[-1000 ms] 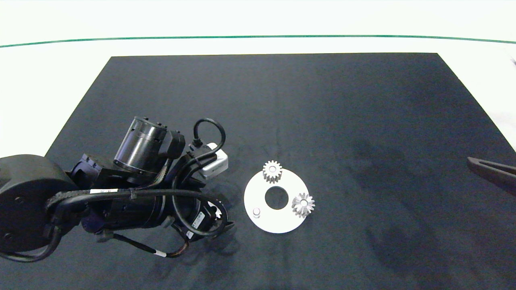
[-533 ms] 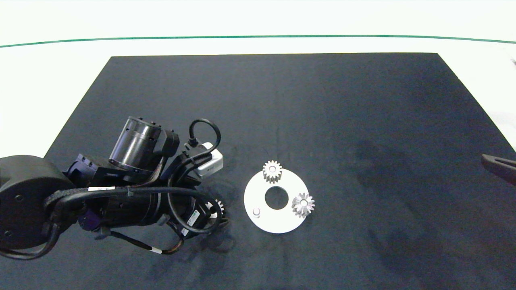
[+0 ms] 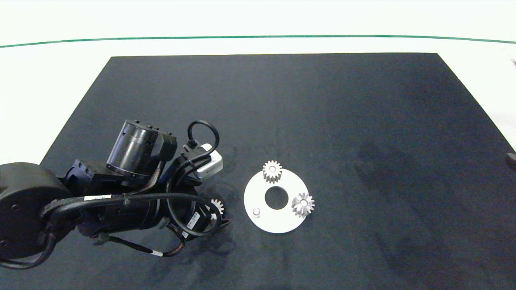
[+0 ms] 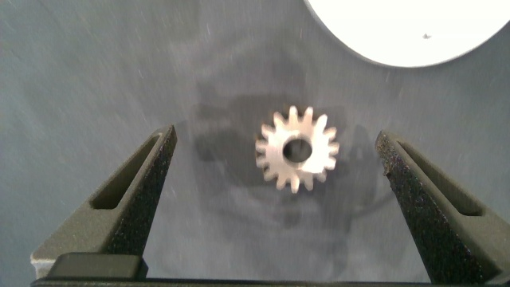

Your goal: Install three planetary gears onto the carrier pins

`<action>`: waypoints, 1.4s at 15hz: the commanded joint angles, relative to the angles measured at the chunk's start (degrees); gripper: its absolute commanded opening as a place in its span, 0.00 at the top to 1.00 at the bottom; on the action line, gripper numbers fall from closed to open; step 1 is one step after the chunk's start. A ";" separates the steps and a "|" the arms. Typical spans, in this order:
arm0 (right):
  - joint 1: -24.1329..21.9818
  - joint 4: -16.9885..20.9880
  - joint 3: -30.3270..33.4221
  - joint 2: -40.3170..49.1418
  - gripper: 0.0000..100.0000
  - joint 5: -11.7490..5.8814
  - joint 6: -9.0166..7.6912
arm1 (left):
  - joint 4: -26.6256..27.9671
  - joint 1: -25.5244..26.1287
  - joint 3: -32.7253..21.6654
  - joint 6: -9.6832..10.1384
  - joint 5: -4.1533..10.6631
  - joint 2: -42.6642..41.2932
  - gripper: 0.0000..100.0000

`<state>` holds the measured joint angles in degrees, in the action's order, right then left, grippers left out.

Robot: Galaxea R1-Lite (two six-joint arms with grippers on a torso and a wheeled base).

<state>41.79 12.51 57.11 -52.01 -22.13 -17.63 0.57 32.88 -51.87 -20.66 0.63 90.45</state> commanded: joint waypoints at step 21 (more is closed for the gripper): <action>0.49 0.06 -0.16 0.68 0.00 -0.11 -0.21 | -4.00 1.66 2.39 0.01 -0.11 2.53 0.20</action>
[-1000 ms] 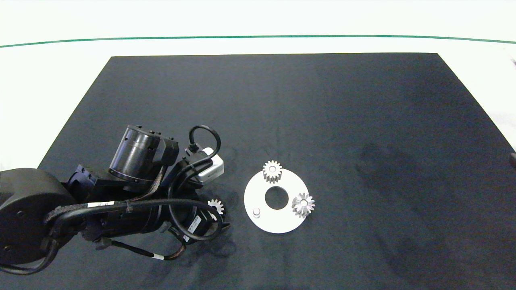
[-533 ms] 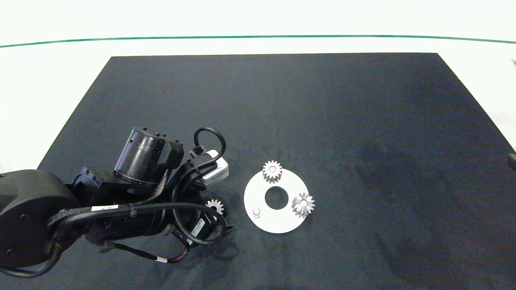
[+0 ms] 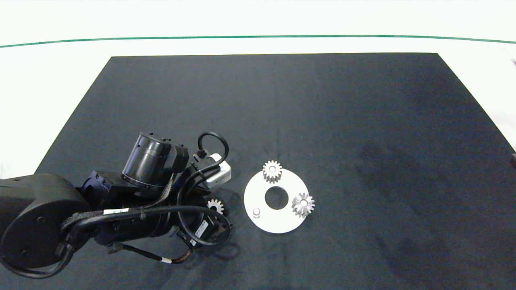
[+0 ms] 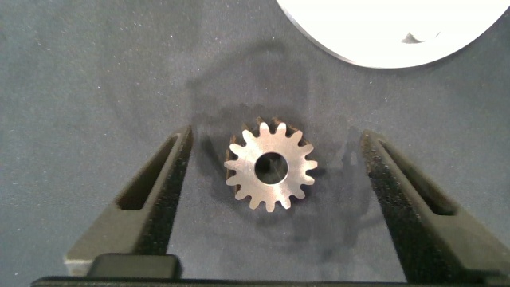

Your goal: Install three planetary gears onto the carrier pins

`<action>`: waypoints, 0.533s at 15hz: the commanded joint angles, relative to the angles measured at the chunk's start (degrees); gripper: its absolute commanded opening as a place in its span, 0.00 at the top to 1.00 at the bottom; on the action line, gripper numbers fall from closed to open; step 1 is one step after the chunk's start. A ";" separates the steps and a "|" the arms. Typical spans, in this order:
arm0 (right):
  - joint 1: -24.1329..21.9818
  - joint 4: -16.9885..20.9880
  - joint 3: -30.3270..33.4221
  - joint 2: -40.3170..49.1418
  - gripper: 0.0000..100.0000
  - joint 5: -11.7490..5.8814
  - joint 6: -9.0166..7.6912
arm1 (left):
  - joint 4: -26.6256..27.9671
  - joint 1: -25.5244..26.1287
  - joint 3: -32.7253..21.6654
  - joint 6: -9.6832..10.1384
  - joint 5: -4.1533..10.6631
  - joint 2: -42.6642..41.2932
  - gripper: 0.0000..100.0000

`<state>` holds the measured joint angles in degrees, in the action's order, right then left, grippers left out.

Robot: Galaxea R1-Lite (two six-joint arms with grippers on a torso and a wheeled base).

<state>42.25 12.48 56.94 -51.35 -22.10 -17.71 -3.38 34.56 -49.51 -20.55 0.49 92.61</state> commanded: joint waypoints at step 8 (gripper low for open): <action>0.02 0.00 -1.04 -0.16 0.00 0.04 -1.54 | -0.14 0.07 0.81 -0.10 0.04 0.29 0.37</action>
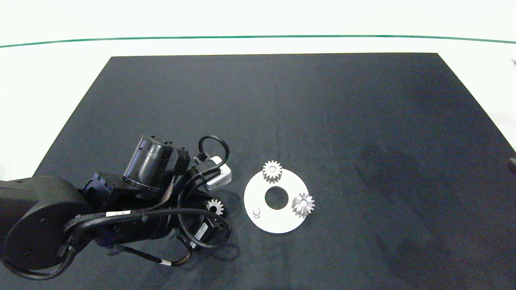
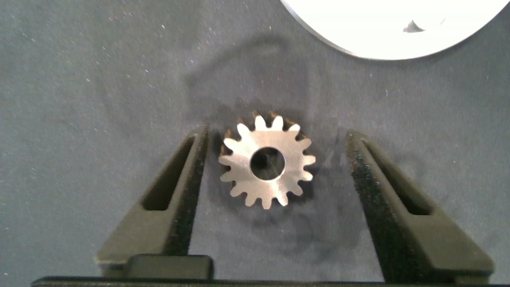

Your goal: Install three planetary gears onto the carrier pins

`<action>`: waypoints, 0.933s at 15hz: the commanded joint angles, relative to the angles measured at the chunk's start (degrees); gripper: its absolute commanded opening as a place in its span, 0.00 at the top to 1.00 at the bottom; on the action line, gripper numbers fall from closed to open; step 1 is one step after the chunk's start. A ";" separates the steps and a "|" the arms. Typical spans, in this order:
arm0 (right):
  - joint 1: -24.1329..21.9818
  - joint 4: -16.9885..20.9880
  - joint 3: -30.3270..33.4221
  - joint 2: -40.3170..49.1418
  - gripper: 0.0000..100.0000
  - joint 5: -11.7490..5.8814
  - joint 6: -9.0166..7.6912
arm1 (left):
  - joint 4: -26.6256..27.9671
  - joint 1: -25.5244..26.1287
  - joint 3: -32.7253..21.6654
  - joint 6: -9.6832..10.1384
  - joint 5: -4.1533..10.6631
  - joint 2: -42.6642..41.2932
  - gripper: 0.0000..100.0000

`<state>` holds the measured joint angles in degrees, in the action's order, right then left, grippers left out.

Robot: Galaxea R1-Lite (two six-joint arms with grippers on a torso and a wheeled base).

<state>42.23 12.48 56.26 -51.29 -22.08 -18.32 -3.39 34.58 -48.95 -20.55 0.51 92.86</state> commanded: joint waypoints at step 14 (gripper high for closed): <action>0.05 0.00 -0.89 -0.13 0.00 0.19 -1.28 | -0.30 0.04 0.34 -0.10 0.02 0.04 0.64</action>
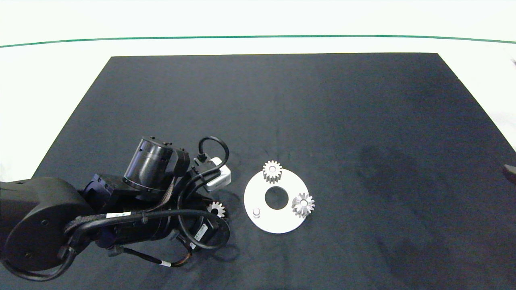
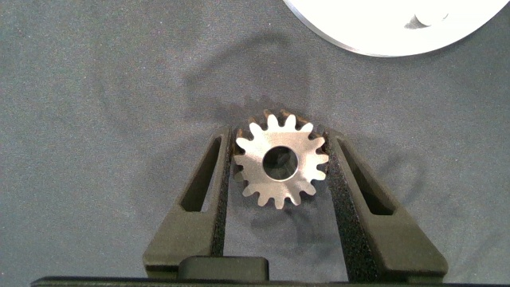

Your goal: Install three planetary gears onto the carrier pins

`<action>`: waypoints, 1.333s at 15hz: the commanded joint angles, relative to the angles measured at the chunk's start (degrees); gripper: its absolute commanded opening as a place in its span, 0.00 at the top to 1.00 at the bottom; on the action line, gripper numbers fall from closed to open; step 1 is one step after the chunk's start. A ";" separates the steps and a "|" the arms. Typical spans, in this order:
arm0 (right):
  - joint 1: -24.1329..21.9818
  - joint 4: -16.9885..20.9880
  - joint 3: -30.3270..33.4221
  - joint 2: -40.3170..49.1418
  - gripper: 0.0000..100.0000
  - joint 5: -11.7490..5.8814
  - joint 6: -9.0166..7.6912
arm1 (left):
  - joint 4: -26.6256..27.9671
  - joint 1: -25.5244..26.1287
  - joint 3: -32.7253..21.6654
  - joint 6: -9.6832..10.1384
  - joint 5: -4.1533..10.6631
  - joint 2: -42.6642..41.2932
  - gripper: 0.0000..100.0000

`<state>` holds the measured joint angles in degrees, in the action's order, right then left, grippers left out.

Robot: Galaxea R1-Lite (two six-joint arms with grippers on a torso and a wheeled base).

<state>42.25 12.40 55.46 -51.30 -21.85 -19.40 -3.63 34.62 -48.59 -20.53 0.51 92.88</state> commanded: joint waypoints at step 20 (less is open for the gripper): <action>0.37 0.08 -0.08 0.94 0.00 -0.39 -0.29 | 0.47 5.81 -5.99 -0.30 0.28 -2.88 0.81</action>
<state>42.61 12.42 55.37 -50.36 -22.15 -19.54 -3.16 39.69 -53.55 -20.72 0.77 89.33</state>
